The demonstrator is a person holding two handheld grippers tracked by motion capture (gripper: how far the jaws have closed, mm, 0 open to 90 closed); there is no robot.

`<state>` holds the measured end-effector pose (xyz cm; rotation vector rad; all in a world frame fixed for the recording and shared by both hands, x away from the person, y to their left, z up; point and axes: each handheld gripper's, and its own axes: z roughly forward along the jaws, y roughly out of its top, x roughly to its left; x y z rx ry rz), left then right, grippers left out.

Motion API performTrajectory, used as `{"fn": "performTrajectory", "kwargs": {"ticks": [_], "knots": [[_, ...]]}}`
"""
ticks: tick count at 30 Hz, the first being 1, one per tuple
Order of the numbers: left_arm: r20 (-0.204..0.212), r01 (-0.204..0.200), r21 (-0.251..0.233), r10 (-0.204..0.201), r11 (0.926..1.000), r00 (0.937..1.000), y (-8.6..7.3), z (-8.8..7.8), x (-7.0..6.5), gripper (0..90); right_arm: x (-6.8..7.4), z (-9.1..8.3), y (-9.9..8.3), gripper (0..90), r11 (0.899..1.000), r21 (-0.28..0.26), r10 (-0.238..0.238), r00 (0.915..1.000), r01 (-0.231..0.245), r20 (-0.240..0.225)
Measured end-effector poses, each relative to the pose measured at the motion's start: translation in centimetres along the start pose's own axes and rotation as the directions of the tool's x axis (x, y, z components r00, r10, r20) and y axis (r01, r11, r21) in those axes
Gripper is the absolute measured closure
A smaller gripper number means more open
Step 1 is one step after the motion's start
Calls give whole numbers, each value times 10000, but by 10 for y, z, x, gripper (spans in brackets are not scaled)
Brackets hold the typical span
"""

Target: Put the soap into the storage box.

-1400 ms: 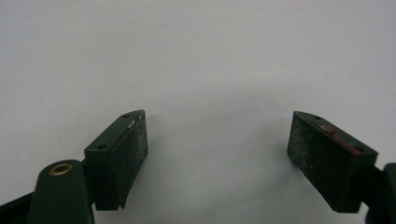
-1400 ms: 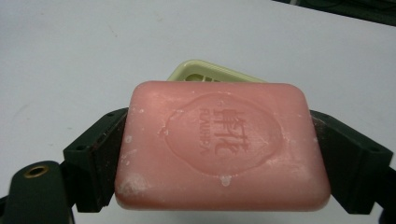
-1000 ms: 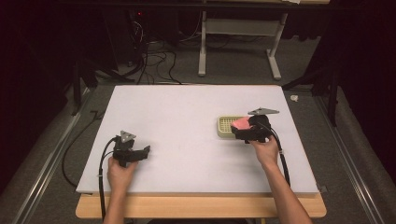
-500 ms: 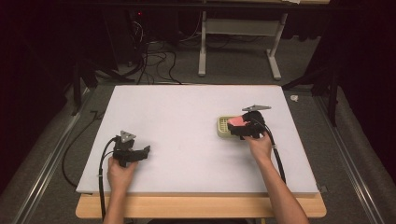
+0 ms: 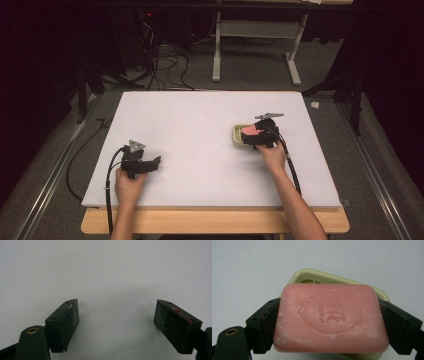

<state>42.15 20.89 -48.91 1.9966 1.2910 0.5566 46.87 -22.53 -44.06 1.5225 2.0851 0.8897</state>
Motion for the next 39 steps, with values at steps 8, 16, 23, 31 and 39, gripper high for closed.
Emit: {"fn": "performTrajectory", "kwargs": {"ticks": [8, 16, 23, 31, 39], "knots": [[0, 0, 0, 0, 10000, 10000, 0, 0, 0, 208, 3, 5, 4, 136, 9998, 223, 8, 10000, -10, 83], [4, 2, -1, -2, 10000, 10000, 0, 0, 0, 208, 4, 10, 8, 136, 9990, 410, 155, 9999, -157, 38], [5, 3, 1, -3, 10000, 10000, 0, 0, 0, 208, 3, 13, 9, 135, 9979, 520, 390, 9992, -389, -24], [4, 3, -1, -3, 10000, 10000, 0, 0, 0, 208, 2, 17, 8, 135, 9963, 639, 569, 9984, -570, 33], [3, 3, -2, -3, 10000, 10000, 0, 0, 0, 208, 2, 16, 8, 134, 9964, 587, 611, 9980, -618, 146]]}}
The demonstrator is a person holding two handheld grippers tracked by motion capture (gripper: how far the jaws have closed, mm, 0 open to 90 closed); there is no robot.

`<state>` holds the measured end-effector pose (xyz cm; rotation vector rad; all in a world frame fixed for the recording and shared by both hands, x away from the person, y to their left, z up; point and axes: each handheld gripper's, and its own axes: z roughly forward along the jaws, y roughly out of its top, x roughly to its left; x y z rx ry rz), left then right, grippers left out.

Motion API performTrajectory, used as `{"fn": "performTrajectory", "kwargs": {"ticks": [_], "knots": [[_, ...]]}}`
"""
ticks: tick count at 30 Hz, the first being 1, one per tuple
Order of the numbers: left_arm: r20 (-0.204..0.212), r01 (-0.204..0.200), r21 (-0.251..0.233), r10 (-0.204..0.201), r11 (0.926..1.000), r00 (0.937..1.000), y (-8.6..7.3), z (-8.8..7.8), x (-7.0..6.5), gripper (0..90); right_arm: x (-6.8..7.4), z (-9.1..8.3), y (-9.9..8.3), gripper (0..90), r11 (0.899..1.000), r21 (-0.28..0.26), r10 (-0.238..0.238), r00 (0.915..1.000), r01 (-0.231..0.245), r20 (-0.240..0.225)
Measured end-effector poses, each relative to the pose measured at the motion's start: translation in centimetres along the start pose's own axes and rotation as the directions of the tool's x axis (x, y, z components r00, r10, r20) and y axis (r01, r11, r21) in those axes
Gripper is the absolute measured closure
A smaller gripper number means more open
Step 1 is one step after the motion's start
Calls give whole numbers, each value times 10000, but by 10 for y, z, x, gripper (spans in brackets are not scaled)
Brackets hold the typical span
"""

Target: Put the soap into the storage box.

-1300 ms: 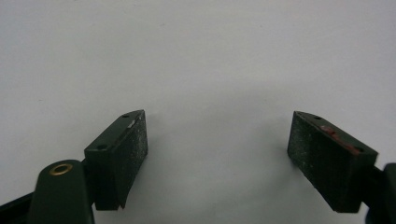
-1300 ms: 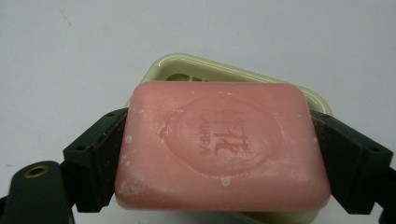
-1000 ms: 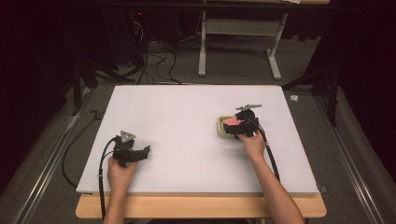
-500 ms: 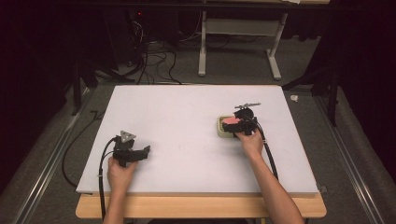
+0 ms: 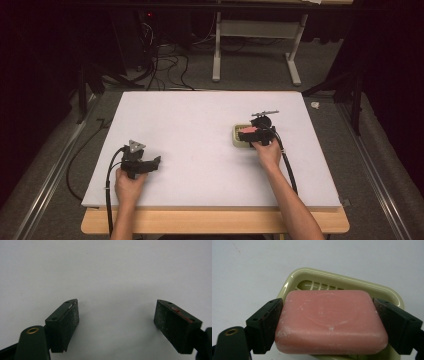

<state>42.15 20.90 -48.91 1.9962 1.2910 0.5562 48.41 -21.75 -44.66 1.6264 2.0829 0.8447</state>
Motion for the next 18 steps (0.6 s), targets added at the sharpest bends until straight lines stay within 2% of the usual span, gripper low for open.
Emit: {"fn": "performTrajectory", "kwargs": {"ticks": [5, 18], "knots": [[-1, 2, -3, -2, 10000, 10000, 0, 0, 0, 208, 0, -3, 1, 130, 9998, -189, -24, 9999, 26, 98], [-1, 3, -1, -3, 10000, 10000, 0, 0, 0, 208, 0, -13, 1, 129, 9985, -550, -26, 10000, 22, -76]]}}
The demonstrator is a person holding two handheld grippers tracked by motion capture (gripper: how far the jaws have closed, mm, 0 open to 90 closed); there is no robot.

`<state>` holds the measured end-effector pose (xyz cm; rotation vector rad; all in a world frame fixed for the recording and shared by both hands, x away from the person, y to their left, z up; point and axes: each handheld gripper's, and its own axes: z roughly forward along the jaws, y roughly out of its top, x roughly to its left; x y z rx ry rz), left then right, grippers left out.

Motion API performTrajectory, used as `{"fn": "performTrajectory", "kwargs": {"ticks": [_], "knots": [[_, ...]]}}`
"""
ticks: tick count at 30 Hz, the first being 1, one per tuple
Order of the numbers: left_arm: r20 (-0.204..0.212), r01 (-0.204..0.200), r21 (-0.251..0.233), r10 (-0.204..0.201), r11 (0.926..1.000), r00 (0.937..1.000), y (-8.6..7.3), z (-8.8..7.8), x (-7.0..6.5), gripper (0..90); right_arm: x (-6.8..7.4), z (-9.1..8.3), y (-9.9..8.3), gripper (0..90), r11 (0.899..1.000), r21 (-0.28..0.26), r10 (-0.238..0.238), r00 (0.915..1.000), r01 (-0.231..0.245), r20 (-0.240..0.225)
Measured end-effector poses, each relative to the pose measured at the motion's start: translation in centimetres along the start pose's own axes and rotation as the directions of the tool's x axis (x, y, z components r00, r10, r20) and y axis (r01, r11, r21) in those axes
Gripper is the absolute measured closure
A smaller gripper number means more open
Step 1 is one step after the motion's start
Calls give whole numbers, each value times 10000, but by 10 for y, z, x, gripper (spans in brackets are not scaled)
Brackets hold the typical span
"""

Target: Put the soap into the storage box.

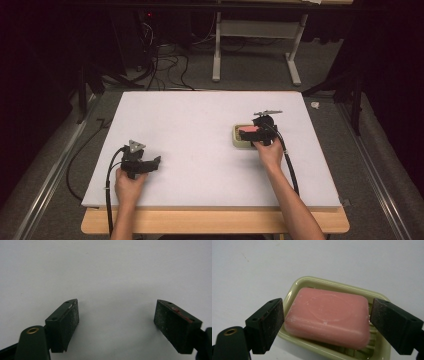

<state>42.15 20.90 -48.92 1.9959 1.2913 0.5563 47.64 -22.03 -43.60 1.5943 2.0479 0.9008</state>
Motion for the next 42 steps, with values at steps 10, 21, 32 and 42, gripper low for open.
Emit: {"fn": "performTrajectory", "kwargs": {"ticks": [10, 21, 32, 42], "knots": [[-1, -2, 0, 2, 10000, 10000, 0, 0, 0, 208, -3, -20, 1, 135, 9980, -573, -276, 9996, 276, 5], [-1, -2, -1, 2, 10000, 10000, 0, 0, 0, 208, -10, -45, -5, 142, 9922, -1162, -427, 9990, 442, 148], [-1, -3, 1, 3, 10000, 10000, 0, 0, 0, 208, -19, -62, -11, 147, 9891, -1413, -396, 9990, 421, 200], [-2, -3, 1, 3, 10000, 10000, 0, 0, 0, 208, -24, -76, -16, 151, 9852, -1663, -373, 9990, 411, 260]]}}
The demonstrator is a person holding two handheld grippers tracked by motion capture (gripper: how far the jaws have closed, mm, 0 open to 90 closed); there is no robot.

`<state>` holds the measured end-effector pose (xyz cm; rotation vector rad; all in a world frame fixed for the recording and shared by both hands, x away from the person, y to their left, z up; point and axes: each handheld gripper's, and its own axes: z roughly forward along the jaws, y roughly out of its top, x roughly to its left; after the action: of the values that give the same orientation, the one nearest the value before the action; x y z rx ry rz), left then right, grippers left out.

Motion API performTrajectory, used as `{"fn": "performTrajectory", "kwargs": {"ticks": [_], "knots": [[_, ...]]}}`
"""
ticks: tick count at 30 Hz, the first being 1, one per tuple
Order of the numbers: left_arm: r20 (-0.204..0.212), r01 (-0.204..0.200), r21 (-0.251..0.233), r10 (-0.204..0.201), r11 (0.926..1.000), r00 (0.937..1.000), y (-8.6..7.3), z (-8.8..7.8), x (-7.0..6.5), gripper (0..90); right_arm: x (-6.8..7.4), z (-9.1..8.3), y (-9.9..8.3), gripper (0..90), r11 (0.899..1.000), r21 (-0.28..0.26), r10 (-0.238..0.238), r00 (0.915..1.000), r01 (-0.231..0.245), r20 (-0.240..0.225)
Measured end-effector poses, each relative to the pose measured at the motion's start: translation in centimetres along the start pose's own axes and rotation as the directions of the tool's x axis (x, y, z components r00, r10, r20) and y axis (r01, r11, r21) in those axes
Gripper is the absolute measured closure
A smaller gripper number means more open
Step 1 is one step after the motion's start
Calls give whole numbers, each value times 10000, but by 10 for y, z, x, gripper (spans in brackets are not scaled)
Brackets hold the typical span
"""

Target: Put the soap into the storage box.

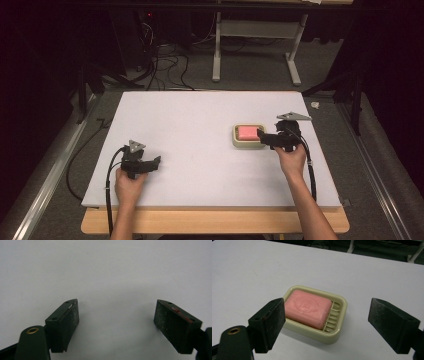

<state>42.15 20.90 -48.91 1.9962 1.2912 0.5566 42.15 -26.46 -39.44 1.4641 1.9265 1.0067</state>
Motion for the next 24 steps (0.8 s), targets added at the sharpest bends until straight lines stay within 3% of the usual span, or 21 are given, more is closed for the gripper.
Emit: {"fn": "performTrajectory", "kwargs": {"ticks": [24], "knots": [[-3, -9, 4, 9, 10000, 10000, 0, 0, 0, 208, -17, -26, -19, 153, 9988, -352, 342, 9992, -336, 188]]}}
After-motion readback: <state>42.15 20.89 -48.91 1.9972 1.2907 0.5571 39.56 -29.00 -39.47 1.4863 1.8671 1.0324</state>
